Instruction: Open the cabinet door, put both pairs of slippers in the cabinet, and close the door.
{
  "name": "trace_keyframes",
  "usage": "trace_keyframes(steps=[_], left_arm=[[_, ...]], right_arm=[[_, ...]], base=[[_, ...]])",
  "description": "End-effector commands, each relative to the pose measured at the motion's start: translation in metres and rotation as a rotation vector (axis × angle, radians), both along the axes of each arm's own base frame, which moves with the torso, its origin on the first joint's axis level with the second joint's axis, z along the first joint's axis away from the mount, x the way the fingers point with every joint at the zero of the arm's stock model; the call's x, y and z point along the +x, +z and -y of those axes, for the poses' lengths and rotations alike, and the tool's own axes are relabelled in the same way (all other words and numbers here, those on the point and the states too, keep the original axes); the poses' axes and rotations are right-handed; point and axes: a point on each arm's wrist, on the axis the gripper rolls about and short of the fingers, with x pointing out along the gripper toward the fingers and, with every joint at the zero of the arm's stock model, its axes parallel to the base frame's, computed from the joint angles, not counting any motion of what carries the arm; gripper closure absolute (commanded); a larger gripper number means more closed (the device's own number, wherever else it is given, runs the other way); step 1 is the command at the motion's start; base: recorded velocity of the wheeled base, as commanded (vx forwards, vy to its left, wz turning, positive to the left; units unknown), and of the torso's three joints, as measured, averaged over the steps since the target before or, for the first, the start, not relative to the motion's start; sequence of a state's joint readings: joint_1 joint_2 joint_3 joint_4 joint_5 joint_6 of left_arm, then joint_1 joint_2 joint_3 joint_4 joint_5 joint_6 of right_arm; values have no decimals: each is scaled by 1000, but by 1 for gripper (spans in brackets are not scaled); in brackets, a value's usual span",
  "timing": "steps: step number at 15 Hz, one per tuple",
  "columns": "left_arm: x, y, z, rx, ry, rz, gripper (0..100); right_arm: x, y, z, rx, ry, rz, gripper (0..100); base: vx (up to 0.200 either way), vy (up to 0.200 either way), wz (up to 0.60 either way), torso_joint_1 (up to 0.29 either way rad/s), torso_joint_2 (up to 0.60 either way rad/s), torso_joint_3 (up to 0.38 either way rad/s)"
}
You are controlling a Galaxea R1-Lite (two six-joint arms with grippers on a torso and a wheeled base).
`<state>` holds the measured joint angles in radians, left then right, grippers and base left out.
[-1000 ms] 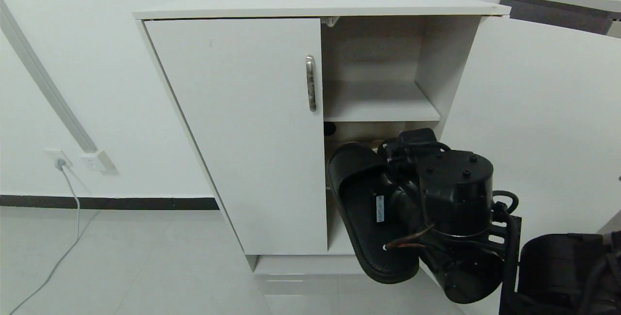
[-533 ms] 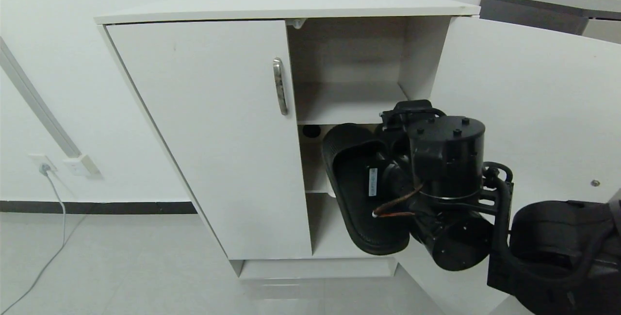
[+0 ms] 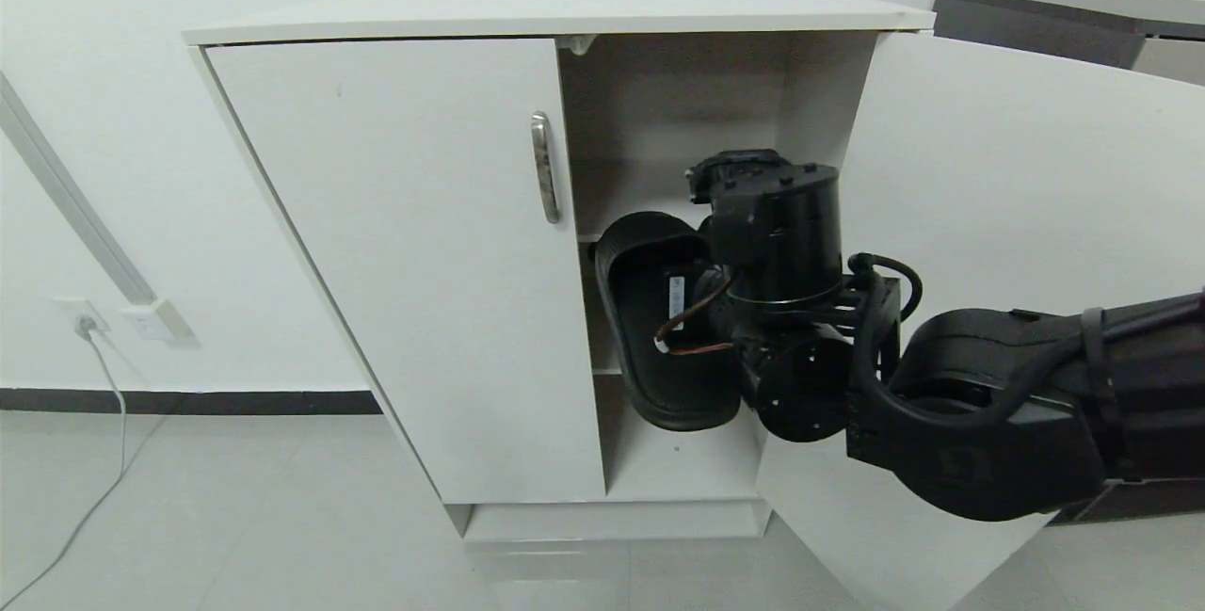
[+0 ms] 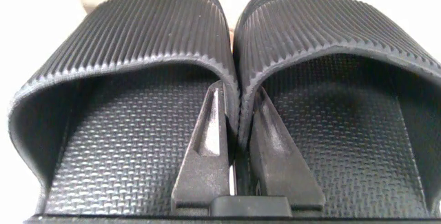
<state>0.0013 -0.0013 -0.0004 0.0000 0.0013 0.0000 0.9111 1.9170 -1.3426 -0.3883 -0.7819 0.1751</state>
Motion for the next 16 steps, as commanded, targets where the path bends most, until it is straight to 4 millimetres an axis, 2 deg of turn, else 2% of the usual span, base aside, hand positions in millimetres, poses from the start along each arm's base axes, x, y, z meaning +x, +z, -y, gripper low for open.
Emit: trace_keyframes(steps=[1, 7, 16], left_arm=[[0, 0, 0, 0, 1, -2, 100], [0, 0, 0, 0, 1, -2, 100], [0, 0, 0, 0, -1, -2, 100]], right_arm=[[7, -6, -6, -20, -3, -16, 100], [5, -2, -5, -27, -9, -19, 100], [4, 3, -2, -28, -46, -5, 100]], base=[[0, 0, 0, 0, 0, 0], [0, 0, 0, 0, 0, 0], [200, 0, 0, 2, 3, 1]])
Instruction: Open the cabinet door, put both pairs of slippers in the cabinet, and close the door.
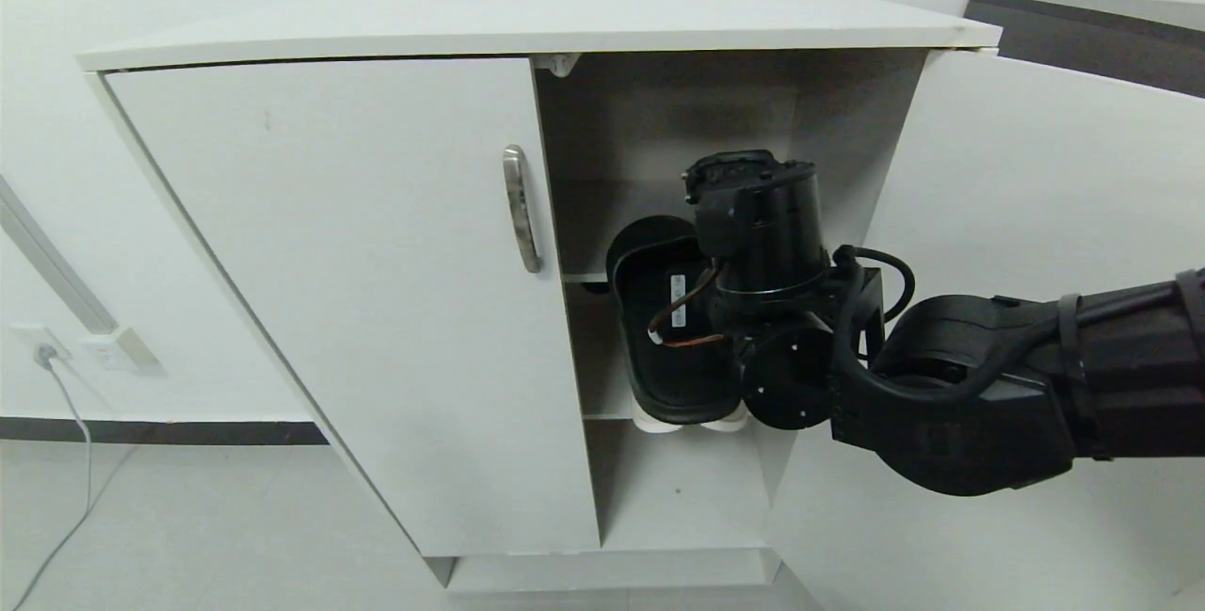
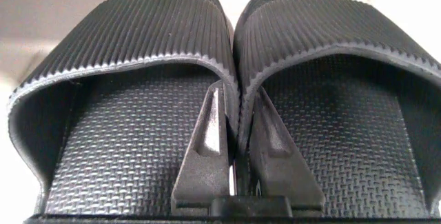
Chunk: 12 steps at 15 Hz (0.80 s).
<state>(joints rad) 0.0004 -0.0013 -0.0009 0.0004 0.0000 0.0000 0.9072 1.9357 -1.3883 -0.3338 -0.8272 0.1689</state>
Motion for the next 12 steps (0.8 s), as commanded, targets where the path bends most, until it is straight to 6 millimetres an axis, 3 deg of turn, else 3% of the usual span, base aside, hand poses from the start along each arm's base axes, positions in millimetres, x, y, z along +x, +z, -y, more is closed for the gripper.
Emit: trace_keyframes(steps=[1, 2, 7, 12], left_arm=[[0, 0, 0, 0, 1, -2, 100], [0, 0, 0, 0, 1, -2, 100], [0, 0, 0, 0, 1, -2, 100], [0, 0, 0, -3, 3, -2, 100]], right_arm=[[-1, 2, 1, 5, 1, 4, 100], [0, 0, 0, 2, 3, 1, 100], [9, -5, -10, 7, 4, 3, 100], [41, -5, -17, 22, -39, 28, 100]], base=[[200, 0, 0, 7, 7, 7], [200, 0, 0, 2, 2, 2], [0, 0, 0, 0, 0, 0], [0, 0, 0, 0, 0, 0]])
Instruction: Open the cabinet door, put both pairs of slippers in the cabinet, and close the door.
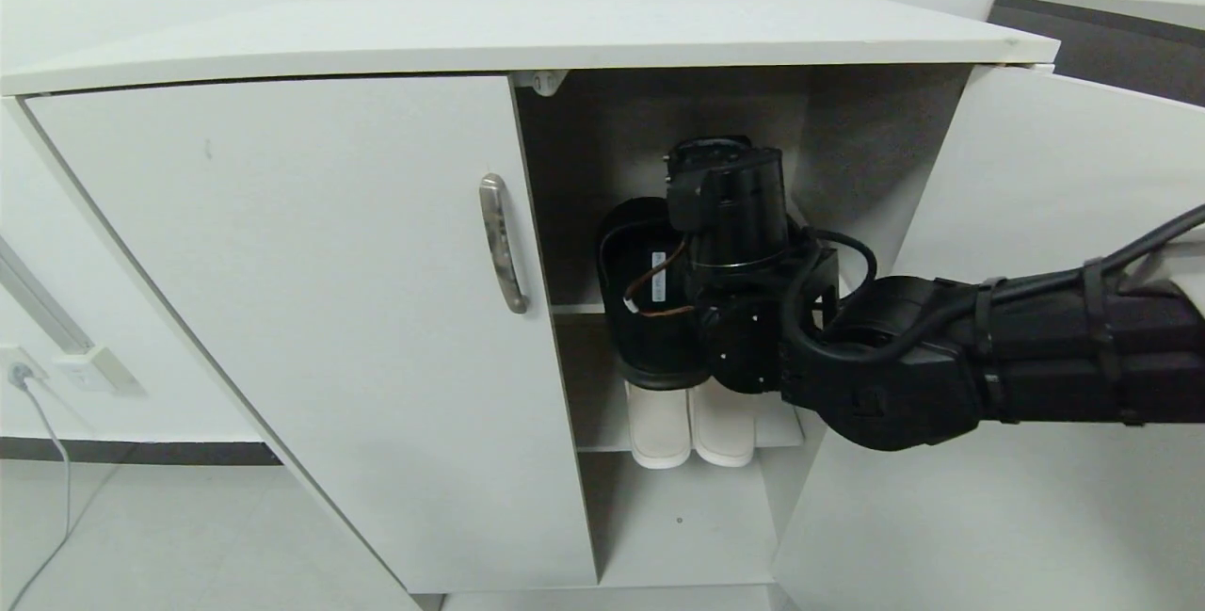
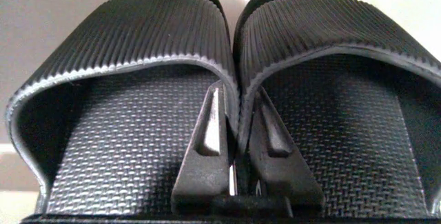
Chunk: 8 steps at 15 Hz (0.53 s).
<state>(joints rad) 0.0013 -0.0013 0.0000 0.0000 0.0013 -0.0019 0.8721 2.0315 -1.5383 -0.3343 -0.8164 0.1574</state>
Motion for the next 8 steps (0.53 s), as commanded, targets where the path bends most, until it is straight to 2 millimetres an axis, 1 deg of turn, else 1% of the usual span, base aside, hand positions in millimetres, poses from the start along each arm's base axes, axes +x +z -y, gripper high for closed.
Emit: trace_keyframes(steps=[1, 5, 7, 8], left_arm=[[0, 0, 0, -1, 1, -1, 100], [0, 0, 0, -1, 1, -1, 100], [0, 0, 0, 0, 1, -1, 100], [0, 0, 0, -1, 1, -1, 100]], right_arm=[[18, -7, -4, -10, -23, -5, 100], [29, 5, -3, -11, -29, -8, 100], [35, 8, -1, -13, -31, -13, 100], [41, 9, -2, -8, -39, -9, 100]], base=[[0, 0, 0, 0, 0, 0], [0, 0, 0, 0, 0, 0], [0, 0, 0, 0, 0, 0], [0, 0, 0, 0, 0, 0]])
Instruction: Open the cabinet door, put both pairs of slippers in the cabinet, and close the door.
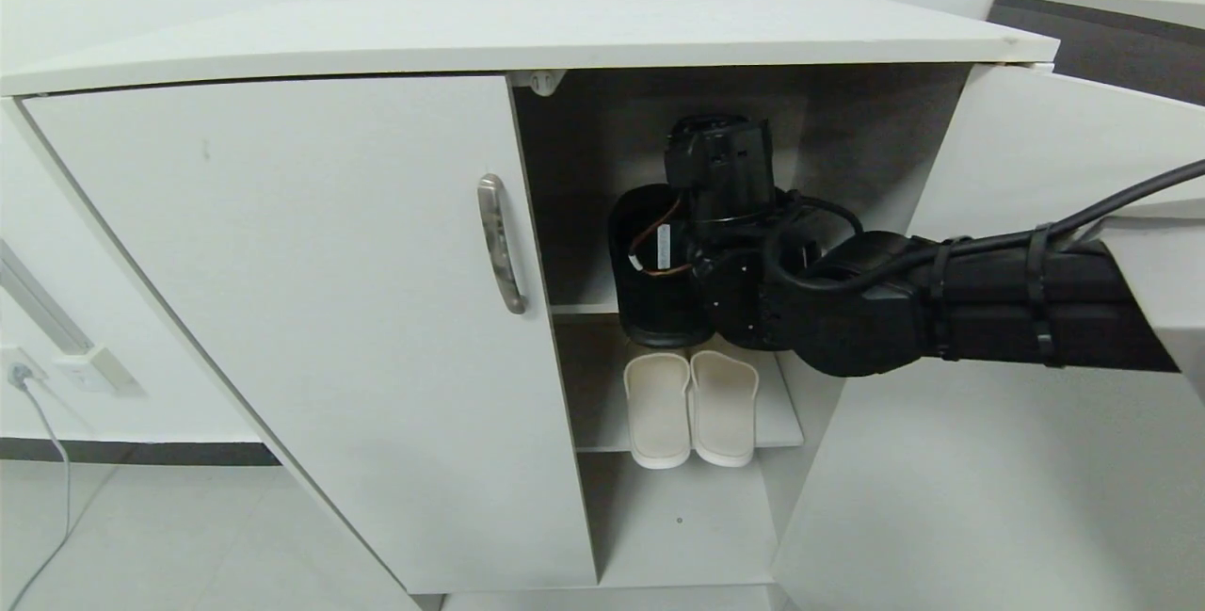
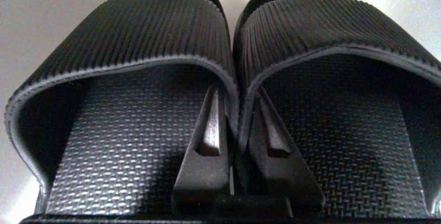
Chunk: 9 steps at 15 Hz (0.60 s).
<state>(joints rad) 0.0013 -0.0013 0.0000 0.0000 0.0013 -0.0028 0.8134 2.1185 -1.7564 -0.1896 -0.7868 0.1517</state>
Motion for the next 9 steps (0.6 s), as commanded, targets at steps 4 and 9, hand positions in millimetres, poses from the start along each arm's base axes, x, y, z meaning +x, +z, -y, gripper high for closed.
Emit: trace_keyframes(steps=[4, 9], left_arm=[[0, 0, 0, 0, 1, 0, 100], [0, 0, 0, 0, 1, 0, 100]], right_arm=[[18, -2, -2, 7, -15, 3, 100], [30, -6, -1, 3, -33, 0, 100]], base=[[0, 0, 0, 0, 0, 0], [0, 0, 0, 0, 0, 0]])
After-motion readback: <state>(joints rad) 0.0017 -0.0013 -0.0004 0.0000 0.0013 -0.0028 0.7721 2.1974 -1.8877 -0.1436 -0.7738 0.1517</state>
